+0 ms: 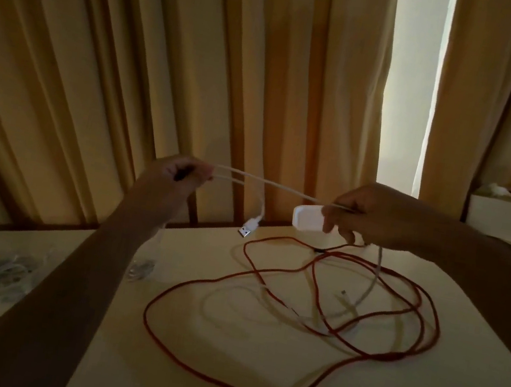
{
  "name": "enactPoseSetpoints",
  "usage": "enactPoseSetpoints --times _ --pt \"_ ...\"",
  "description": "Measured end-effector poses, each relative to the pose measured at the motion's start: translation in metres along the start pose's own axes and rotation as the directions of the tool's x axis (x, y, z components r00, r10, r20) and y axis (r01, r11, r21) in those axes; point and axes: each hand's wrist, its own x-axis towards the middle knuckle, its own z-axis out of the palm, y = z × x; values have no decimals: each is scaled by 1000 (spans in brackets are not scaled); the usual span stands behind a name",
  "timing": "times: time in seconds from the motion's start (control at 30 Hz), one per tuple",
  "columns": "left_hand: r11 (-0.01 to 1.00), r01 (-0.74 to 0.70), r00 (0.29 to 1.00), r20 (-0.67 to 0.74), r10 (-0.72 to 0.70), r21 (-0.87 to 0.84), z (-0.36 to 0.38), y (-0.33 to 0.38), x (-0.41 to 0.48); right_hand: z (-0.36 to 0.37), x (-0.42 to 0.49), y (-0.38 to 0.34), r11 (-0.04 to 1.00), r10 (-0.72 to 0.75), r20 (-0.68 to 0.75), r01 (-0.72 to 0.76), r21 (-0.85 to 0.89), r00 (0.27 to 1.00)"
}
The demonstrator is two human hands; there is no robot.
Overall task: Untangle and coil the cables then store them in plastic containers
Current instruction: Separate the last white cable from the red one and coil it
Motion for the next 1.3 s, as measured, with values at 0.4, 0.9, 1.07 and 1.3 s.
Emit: enactPoseSetpoints --times 0.4,0.9,1.07,1.3 --pt "997 -65 919 391 47 33 47 51 -26 20 13 -34 994 -51 -163 67 90 985" --pt "731 440 861 475 -179 -522 36 68 -33 17 6 -37 989 -144 -210 149 9 967" --pt "965 258 965 68 -255 -42 33 59 -24 29 2 -27 984 -163 -167 148 -98 972" --pt "331 -903 430 581 691 274 92 32 -101 44 29 -12 985 97 -18 -93 146 995"
